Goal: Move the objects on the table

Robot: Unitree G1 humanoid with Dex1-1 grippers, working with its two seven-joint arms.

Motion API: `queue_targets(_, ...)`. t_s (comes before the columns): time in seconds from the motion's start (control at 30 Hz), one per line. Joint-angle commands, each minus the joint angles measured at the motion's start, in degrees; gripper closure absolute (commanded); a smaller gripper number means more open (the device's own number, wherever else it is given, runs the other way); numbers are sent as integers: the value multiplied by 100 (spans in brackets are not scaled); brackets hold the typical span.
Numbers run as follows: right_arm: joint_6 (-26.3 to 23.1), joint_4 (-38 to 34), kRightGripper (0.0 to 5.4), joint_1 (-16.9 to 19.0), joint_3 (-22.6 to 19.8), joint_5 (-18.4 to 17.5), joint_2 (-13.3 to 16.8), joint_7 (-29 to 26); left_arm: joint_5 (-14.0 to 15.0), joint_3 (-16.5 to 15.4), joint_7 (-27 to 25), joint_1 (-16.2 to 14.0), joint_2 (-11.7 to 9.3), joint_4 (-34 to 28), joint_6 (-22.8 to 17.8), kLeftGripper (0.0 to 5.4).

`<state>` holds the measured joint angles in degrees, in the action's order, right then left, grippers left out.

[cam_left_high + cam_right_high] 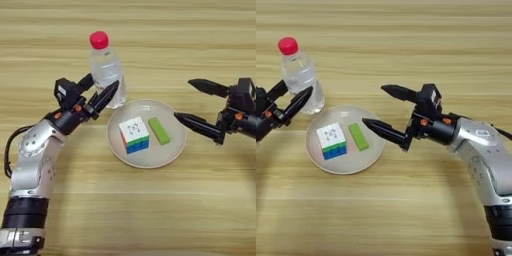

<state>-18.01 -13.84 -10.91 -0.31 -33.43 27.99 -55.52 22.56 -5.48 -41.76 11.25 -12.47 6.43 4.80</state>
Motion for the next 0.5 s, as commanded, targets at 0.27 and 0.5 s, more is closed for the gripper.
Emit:
queue_targets(0.27, 74, 37, 0, 0, -62, -5, 13, -34, -200, -161, 243, 379, -75, 435, 398, 251)
queue_targets(0.5, 84, 29, 0, 40, -69, -21, 6, -51, -290, -199, 337, 409, -137, 521, 446, 251)
